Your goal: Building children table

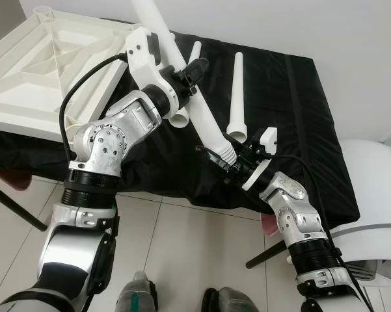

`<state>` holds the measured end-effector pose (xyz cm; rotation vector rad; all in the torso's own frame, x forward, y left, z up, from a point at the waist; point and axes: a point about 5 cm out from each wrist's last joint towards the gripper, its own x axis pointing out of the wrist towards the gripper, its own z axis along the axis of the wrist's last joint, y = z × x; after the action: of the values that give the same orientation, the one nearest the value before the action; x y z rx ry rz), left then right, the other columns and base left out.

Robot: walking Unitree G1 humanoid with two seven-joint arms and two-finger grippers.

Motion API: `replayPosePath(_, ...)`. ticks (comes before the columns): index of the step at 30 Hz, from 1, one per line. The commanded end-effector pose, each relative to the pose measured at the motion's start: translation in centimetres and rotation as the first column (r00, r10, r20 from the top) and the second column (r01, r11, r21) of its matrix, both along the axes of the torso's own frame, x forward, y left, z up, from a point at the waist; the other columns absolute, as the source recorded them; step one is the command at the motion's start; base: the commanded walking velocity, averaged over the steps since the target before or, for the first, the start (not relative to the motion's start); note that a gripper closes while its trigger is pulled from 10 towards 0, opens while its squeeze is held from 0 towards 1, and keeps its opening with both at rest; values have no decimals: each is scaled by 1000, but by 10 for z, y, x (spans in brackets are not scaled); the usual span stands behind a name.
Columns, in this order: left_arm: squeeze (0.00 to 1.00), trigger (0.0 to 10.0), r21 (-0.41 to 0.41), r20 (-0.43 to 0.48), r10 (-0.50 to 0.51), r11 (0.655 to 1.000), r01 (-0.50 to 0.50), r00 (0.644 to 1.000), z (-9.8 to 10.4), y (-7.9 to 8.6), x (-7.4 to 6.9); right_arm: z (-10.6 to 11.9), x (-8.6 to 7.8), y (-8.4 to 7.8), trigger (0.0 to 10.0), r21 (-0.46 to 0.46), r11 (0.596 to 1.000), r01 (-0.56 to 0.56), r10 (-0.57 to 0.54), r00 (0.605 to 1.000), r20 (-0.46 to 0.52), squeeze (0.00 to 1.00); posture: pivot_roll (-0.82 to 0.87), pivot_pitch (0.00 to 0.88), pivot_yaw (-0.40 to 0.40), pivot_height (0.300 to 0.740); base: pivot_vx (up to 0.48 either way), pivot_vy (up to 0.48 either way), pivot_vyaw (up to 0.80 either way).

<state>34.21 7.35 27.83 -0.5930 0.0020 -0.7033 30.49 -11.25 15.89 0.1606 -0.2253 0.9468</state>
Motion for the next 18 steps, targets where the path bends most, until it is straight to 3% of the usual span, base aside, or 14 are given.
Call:
replayPosePath(1,0,0,-26,166,-211,975,219,963,11,-5,-12,-2,0,-6,10000,2,999,32,-32,999,-8,0,67,49,-54,740,0,0,0)
replayPosePath(2,0,3098,-11,170,-216,975,221,961,12,-6,-12,-3,1,-6,10000,3,999,39,-39,999,-20,0,69,50,-55,740,0,0,0)
replayPosePath(4,0,3098,-11,170,-216,975,221,961,12,-6,-12,-3,1,-6,10000,3,999,39,-39,999,-20,0,69,50,-55,740,0,0,0)
replayPosePath(5,0,10000,16,182,-225,974,226,957,13,-7,-14,-4,2,-6,10000,3,999,49,-49,998,-38,1000,69,52,-57,740,0,0,0)
replayPosePath(8,0,10000,16,182,-225,974,226,957,13,-7,-14,-4,2,-6,10000,3,999,49,-49,998,-38,1000,69,52,-57,740,0,0,0)
replayPosePath(14,0,10000,125,247,-259,964,234,934,17,-15,-21,3,5,-12,10000,-41,997,61,-63,996,-63,1000,60,60,-72,740,0,0,0)
replayPosePath(15,0,10000,164,274,-266,960,228,924,19,-18,-24,9,7,-14,10000,-82,995,53,-58,996,-62,0,56,61,-78,740,0,0,0)
replayPosePath(18,0,10000,237,320,-277,949,206,906,21,-25,-28,23,10,-15,10000,-196,980,36,-40,999,-13,0,52,62,-87,740,0,0,0)
